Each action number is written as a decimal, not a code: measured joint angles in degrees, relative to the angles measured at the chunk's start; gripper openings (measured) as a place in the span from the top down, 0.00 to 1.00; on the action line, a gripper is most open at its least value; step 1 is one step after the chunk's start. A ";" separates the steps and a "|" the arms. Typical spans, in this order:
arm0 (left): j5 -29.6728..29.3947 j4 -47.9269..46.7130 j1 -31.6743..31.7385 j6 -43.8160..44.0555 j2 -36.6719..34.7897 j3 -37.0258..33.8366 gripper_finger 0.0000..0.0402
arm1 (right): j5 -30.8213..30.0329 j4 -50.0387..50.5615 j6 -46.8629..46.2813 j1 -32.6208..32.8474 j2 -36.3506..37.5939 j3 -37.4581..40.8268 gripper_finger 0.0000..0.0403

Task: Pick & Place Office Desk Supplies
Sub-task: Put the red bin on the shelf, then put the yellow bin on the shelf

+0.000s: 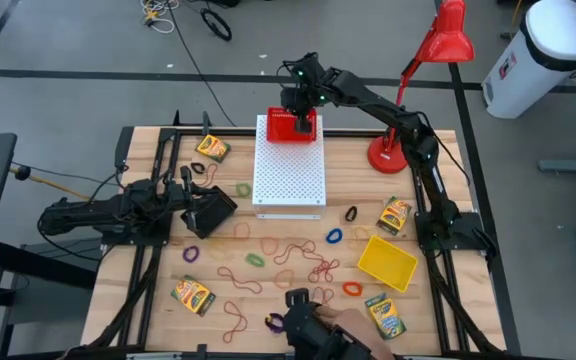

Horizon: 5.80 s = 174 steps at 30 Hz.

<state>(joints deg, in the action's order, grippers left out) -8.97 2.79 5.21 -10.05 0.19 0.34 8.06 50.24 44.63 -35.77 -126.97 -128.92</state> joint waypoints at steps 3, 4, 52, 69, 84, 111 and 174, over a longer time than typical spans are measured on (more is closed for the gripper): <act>-0.02 0.01 0.01 0.01 0.01 0.00 0.88 | -0.16 -0.20 1.16 -0.09 -0.55 0.02 0.94; 0.00 0.01 0.00 0.00 0.01 0.00 0.88 | -0.19 -0.67 1.52 -0.09 -0.56 0.02 0.94; 0.00 0.01 0.02 0.00 0.01 0.00 0.88 | -2.32 -6.34 -3.25 -0.33 -2.48 0.06 0.77; -0.02 0.01 0.00 -0.01 0.02 0.02 0.88 | -19.64 -4.42 -10.74 8.11 4.34 -0.09 0.71; -0.02 0.00 0.00 0.01 0.02 0.00 0.88 | -20.15 -17.92 -24.85 17.14 16.95 23.06 0.99; -0.04 2.19 0.00 -7.47 0.04 0.02 0.88 | -34.06 -57.70 -49.52 42.99 62.30 95.91 0.99; 7.54 4.74 0.00 14.59 7.41 0.02 0.93 | -21.48 23.02 -114.81 77.99 28.97 56.51 0.97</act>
<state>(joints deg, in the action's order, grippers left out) -1.43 7.53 5.21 4.54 7.60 0.36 -13.42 73.27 -70.19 42.22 -98.00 -72.41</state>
